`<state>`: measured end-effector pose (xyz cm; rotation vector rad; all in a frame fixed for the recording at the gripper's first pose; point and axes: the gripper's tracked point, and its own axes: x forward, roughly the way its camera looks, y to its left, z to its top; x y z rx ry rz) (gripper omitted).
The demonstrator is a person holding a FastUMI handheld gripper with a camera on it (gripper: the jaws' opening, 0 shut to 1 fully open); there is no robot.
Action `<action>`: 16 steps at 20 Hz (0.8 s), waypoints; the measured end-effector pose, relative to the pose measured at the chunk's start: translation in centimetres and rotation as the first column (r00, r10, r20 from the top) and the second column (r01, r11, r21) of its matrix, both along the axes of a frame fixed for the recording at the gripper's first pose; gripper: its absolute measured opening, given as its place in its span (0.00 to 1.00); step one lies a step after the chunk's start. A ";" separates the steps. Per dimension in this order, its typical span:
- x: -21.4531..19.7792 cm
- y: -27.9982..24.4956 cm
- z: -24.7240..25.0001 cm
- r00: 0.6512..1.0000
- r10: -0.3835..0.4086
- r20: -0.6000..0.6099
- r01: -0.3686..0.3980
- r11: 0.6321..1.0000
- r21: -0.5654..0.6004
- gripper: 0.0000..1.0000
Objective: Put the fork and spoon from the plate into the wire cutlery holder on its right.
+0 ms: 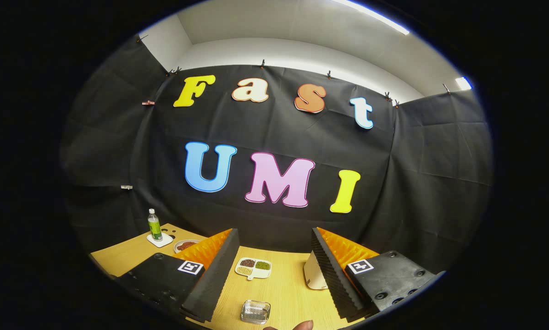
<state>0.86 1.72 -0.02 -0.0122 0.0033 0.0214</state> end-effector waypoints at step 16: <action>-3.0 20.6 -21.4 0.760 0.331 -0.559 -0.326 0.939 0.112 0.95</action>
